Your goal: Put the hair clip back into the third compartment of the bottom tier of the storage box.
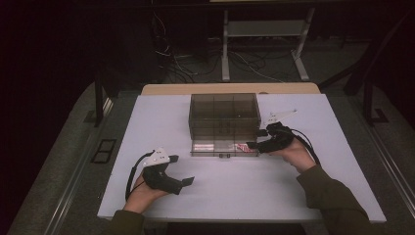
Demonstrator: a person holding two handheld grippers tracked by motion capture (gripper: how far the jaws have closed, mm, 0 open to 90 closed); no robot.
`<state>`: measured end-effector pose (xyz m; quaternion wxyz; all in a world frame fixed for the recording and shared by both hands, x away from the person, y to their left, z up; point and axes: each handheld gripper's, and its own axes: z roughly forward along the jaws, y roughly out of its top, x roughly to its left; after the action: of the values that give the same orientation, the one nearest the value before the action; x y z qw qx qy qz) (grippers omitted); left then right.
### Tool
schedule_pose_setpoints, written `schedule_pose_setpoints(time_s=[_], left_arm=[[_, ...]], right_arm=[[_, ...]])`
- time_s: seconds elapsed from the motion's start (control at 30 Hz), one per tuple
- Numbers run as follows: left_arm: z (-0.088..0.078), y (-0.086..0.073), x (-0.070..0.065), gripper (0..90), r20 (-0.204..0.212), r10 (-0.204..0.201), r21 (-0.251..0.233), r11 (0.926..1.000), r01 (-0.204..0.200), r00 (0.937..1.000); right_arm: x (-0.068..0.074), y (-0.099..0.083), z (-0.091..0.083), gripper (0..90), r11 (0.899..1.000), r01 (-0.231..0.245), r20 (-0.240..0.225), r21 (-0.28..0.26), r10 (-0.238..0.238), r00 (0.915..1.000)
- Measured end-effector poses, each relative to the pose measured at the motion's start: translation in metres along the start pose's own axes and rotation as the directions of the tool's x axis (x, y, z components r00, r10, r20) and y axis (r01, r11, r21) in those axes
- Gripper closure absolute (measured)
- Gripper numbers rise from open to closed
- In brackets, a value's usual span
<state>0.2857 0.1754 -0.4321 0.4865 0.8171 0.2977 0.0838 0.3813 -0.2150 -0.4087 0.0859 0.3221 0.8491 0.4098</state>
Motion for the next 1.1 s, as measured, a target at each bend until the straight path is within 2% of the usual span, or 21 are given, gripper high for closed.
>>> schedule_pose_setpoints(time_s=[0.17,0.33,0.43,0.67,1.1], left_arm=[[0.000,0.000,0.000,0.0,0.001,0.003,0.001,1.0000,-0.003,1.0000],[0.000,-0.001,0.000,0.0,0.000,0.000,0.001,1.0000,0.000,1.0000],[0.000,-0.001,0.000,0.0,-0.001,0.001,0.003,1.0000,-0.001,1.0000],[0.000,-0.001,-0.001,0.0,-0.003,-0.002,0.000,1.0000,0.002,1.0000],[-0.001,-0.001,-0.001,0.0,-0.016,-0.006,-0.013,0.9999,0.006,0.9999]], right_arm=[[0.003,-0.004,-0.011,29.3,1.000,-0.011,0.044,-0.023,0.012,0.9990],[0.004,-0.010,-0.020,27.0,0.999,-0.026,0.052,-0.043,0.028,0.9983],[0.004,-0.014,-0.023,26.0,0.998,-0.030,0.073,-0.047,0.033,0.9968],[0.005,-0.024,-0.031,22.3,0.996,-0.066,0.079,-0.068,0.071,0.9943],[0.019,-0.051,-0.043,19.0,0.994,-0.073,0.083,-0.078,0.080,0.9934]])
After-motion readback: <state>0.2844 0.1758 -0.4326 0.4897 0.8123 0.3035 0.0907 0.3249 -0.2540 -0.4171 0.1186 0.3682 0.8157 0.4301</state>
